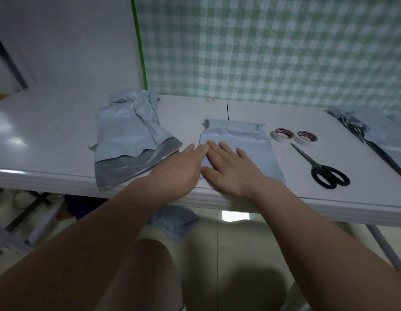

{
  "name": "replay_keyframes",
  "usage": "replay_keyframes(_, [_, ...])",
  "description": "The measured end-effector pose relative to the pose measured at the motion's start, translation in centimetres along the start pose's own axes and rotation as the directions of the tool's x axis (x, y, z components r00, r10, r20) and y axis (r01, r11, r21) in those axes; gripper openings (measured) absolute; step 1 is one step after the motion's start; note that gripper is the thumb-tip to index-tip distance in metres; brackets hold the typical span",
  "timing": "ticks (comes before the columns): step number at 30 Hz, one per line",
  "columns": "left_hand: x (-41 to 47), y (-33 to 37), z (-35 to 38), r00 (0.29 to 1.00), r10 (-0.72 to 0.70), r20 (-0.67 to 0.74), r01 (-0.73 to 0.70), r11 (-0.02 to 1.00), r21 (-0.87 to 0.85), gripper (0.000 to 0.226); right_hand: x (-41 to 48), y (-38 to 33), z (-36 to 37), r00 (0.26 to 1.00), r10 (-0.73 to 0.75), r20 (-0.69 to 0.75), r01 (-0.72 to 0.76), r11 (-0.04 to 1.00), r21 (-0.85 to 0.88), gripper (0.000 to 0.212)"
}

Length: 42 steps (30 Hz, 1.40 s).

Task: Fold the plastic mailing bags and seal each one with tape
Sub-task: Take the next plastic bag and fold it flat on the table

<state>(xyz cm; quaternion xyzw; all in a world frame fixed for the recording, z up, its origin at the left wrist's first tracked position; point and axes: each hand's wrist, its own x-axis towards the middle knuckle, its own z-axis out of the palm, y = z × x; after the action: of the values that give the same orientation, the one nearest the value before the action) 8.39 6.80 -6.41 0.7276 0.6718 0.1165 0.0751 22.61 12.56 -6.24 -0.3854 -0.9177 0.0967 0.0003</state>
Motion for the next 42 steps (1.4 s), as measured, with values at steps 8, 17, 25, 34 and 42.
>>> replay_keyframes(8, [-0.7,0.6,-1.0,0.999,0.011,0.051,-0.021,0.983,0.184,0.044,-0.6,1.2,0.0,0.999,0.036,0.003,-0.036,0.999,-0.002,0.065])
replay_keyframes(17, [-0.1,1.9,-1.6,0.997,-0.053,0.059,0.032,0.951,0.308,0.027,-4.2,5.8,-0.9,0.987,0.158,-0.020,-0.159,0.987,-0.029,0.064])
replay_keyframes(25, [3.0,6.9,-1.8,0.993,-0.103,0.061,0.078,0.943,0.325,0.040,-4.4,5.8,-0.8,0.985,0.172,-0.021,-0.173,0.983,-0.059,0.065])
replay_keyframes(34, [3.4,5.8,1.5,0.985,-0.030,0.171,0.015,0.996,0.092,0.053,-4.3,6.1,-0.4,0.984,0.176,-0.025,-0.177,0.983,-0.049,0.066])
replay_keyframes(42, [3.6,4.9,1.1,0.972,-0.105,0.208,0.070,0.983,0.168,0.057,-4.5,6.2,-0.5,0.969,0.243,-0.035,-0.244,0.969,-0.032,0.071])
